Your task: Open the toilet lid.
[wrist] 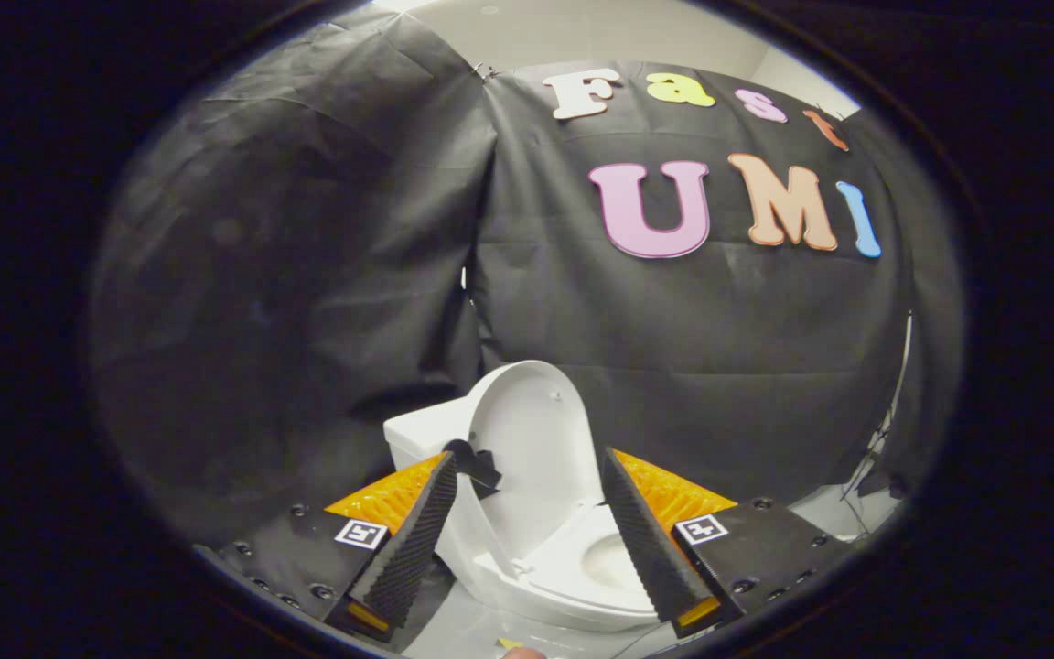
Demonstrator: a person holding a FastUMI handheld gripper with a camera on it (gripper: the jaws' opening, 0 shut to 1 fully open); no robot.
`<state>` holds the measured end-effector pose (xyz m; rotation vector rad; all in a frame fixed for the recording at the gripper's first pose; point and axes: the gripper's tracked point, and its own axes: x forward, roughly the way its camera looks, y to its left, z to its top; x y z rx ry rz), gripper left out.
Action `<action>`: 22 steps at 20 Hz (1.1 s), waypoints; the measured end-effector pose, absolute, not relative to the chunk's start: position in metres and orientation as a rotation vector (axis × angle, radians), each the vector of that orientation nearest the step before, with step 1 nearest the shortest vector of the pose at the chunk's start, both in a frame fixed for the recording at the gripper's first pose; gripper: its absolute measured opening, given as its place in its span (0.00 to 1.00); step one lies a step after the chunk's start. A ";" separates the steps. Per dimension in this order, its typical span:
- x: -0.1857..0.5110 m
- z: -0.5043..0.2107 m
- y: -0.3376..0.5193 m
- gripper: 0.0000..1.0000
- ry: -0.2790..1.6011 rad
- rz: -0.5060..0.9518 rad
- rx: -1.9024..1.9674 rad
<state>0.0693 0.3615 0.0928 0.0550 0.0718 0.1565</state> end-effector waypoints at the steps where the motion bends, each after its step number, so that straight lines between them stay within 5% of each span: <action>1: 0.061 0.096 0.351 0.98 0.062 0.143 0.055; 14: -0.023 0.071 0.279 0.98 0.042 0.063 -0.023; 22: -0.014 0.023 0.251 0.99 0.076 -0.004 0.034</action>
